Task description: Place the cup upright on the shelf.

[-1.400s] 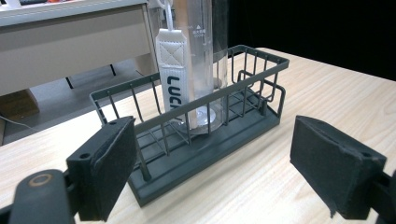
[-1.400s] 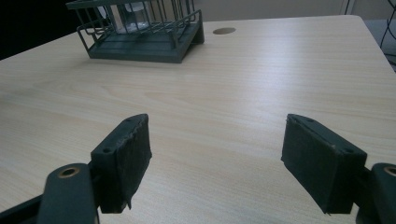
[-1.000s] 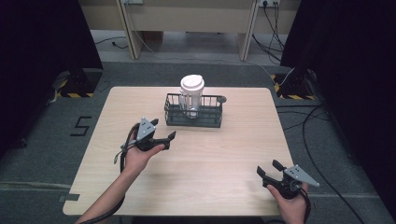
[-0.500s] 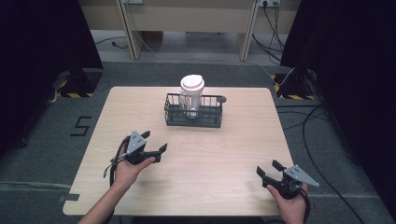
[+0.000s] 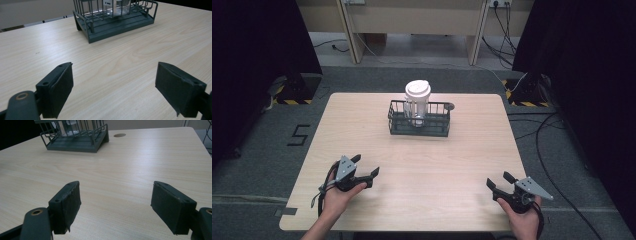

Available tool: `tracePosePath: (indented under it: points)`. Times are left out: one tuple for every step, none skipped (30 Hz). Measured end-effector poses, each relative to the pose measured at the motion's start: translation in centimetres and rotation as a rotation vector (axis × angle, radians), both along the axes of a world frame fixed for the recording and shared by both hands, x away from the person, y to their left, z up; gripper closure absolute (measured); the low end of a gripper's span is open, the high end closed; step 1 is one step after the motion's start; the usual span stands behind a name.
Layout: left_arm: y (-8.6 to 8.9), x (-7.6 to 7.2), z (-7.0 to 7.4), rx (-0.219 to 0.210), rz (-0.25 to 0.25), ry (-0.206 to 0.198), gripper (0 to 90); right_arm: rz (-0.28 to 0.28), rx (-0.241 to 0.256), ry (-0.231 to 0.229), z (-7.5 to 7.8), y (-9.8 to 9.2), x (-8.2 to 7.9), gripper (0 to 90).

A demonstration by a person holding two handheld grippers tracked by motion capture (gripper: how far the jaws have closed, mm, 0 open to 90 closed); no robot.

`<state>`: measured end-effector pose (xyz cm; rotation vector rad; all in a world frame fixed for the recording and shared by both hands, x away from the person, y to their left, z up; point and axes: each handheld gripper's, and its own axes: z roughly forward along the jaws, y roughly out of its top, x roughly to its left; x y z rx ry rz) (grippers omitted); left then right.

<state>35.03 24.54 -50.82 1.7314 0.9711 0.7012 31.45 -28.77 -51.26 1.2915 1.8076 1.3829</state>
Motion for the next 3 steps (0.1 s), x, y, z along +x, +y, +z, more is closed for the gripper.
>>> tracePosePath:
  points:
    - [0.06, -0.1, -0.1, -0.012, 0.007, 0.0, 14.5, -0.001, 0.0, 0.0, 0.0, 0.0, 0.0, 24.2]
    - [0.09, -0.15, -0.05, -0.027, 0.014, -0.004, 14.5, -0.001, 0.0, 0.0, 0.0, 0.0, 0.01, 24.2]
    - [0.09, -0.15, -0.05, -0.027, 0.014, -0.004, 14.5, -0.001, 0.0, 0.0, 0.0, 0.0, 0.01, 24.2]
